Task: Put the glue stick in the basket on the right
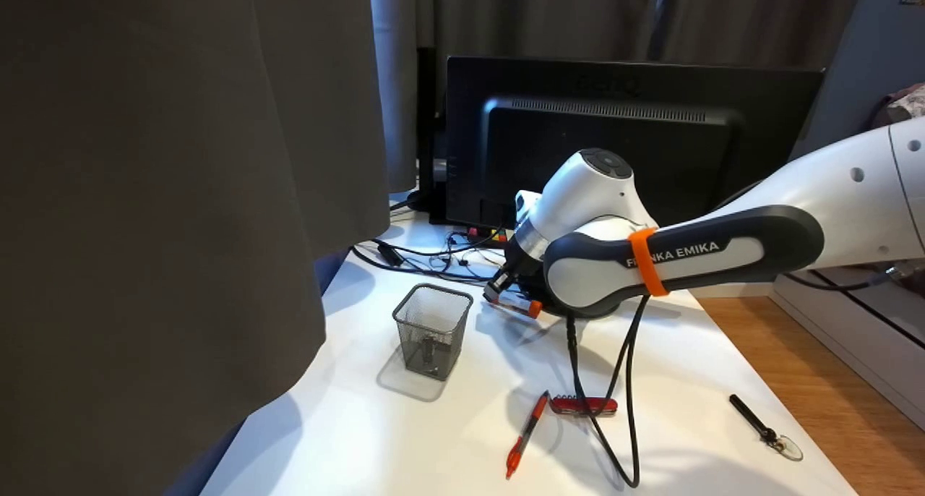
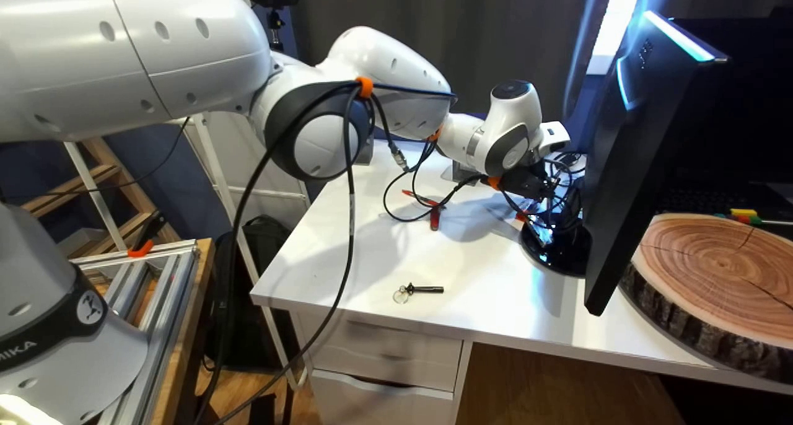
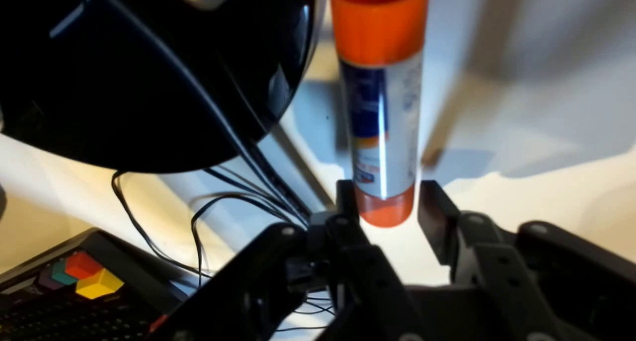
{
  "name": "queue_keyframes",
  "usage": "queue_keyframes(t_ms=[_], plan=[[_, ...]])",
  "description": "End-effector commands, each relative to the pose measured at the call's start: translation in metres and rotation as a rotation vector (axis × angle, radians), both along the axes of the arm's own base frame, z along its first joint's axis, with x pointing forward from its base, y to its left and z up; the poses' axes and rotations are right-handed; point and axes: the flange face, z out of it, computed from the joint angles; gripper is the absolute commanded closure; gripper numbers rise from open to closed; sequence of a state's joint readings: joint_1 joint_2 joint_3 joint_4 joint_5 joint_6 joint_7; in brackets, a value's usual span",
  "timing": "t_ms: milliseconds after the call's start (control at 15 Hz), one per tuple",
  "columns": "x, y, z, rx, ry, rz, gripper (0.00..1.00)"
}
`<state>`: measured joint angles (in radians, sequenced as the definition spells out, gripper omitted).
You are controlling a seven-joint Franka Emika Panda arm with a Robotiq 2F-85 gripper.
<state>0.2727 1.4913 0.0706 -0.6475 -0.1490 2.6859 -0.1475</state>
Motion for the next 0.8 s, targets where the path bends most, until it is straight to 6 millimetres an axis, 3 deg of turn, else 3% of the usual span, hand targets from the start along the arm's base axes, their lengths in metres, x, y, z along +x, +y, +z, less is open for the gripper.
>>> queue_keyframes(t_ms=[0, 267, 467, 733], plan=[[-0.002, -0.004, -0.009, 0.044, 0.034, -0.047, 0.92], [0.003, 0.013, 0.021, 0.108, 0.02, 0.0, 0.92], [0.004, 0.032, 0.061, 0.136, 0.008, 0.092, 0.92], [0.007, 0.042, 0.112, 0.115, -0.032, 0.139, 0.92]])
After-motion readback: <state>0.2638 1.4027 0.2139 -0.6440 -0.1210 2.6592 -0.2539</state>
